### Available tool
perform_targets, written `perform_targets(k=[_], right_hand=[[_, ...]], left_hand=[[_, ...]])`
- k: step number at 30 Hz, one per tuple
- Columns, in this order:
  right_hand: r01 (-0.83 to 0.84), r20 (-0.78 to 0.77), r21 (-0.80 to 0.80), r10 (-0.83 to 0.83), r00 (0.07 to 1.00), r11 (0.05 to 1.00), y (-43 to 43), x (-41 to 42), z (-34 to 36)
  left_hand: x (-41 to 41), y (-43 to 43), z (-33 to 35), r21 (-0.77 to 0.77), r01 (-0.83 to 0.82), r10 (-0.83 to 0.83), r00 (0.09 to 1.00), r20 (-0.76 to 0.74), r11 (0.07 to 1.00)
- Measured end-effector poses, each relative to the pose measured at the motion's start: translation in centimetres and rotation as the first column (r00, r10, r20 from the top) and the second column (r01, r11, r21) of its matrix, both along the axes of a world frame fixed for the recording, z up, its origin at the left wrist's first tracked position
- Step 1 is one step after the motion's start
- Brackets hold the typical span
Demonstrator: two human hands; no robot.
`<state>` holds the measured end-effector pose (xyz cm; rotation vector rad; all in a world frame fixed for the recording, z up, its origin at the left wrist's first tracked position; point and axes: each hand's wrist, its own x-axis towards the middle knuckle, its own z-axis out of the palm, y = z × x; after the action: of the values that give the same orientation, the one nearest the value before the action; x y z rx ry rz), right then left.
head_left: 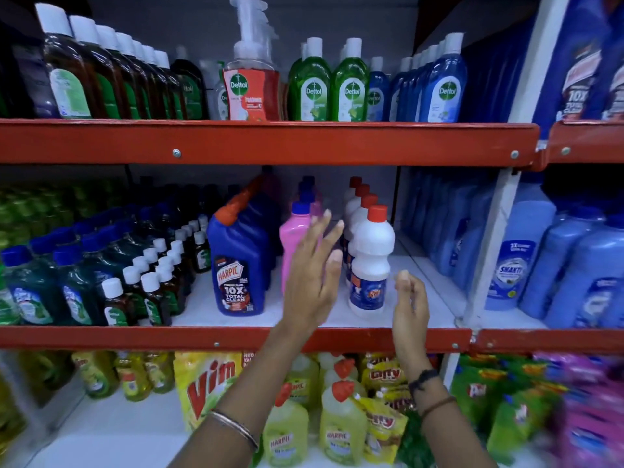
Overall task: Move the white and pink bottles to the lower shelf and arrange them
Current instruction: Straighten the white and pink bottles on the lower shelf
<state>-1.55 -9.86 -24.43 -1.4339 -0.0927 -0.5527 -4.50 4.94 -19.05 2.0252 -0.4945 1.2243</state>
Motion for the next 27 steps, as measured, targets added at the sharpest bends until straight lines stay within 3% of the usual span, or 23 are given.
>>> perform_targets(k=[2, 4, 8, 17, 27], right_hand=[[-0.145, -0.103, 0.0, 0.144, 0.984, 0.989, -1.1, 1.1, 0.2], [-0.288, -0.158, 0.065, 0.295, 0.942, 0.955, -1.9, 1.5, 1.0], [-0.405, -0.206, 0.244, 0.456, 0.866, 0.881, -2.9, 2.3, 1.5], [-0.495, -0.209, 0.329, 0.573, 0.792, 0.804, -3.8, 3.2, 1.3], [-0.473, -0.197, 0.335, 0.551, 0.811, 0.815, -3.8, 3.3, 1.4]], left_hand=[[0.4, -2.0, -2.1, -0.255, 0.107, -0.16, 0.967, -0.197, 0.961], [0.9, -3.6, -3.3, -0.46, 0.082, -0.261, 0.903, -0.341, 0.884], [1.4, -5.6, -4.0, -0.694, 0.082, -0.49, 0.767, -0.414, 0.715], [2.7, -6.6, -4.3, -0.705, 0.058, -0.497, 0.75, -0.436, 0.707], [3.3, -6.2, -4.0, -0.727, 0.036, -0.525, 0.716, -0.459, 0.685]])
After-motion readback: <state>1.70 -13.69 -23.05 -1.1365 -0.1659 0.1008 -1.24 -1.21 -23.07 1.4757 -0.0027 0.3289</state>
